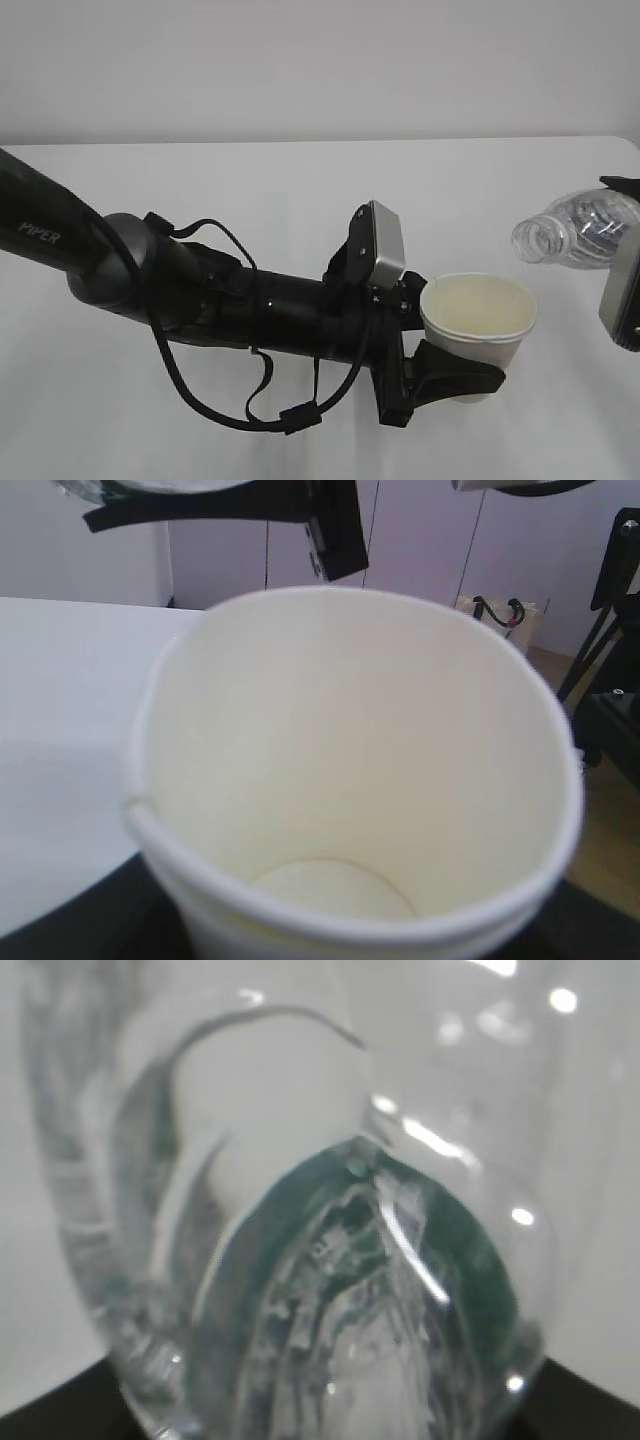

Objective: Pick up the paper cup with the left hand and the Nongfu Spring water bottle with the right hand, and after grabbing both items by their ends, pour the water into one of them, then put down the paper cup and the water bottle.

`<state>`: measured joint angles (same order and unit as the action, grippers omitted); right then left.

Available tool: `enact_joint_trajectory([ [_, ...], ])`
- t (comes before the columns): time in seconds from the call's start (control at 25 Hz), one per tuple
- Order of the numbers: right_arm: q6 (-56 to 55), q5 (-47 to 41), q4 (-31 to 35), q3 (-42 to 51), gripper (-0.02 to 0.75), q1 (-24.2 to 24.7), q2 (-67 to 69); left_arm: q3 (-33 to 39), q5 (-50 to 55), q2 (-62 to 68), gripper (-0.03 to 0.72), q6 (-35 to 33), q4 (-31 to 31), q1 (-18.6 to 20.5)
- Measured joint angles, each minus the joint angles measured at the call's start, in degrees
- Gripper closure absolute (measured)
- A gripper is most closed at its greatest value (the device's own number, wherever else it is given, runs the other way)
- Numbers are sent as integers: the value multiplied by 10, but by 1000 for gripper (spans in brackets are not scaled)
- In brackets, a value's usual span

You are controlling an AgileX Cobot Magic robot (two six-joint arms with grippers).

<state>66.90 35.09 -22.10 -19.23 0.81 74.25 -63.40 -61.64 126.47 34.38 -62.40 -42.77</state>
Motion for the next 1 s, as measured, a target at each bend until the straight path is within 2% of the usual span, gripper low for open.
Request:
enact_joint_trajectory([
  [1.0,9,46,2,-14,302,0,50,-4,14,0,225,0,9,0],
])
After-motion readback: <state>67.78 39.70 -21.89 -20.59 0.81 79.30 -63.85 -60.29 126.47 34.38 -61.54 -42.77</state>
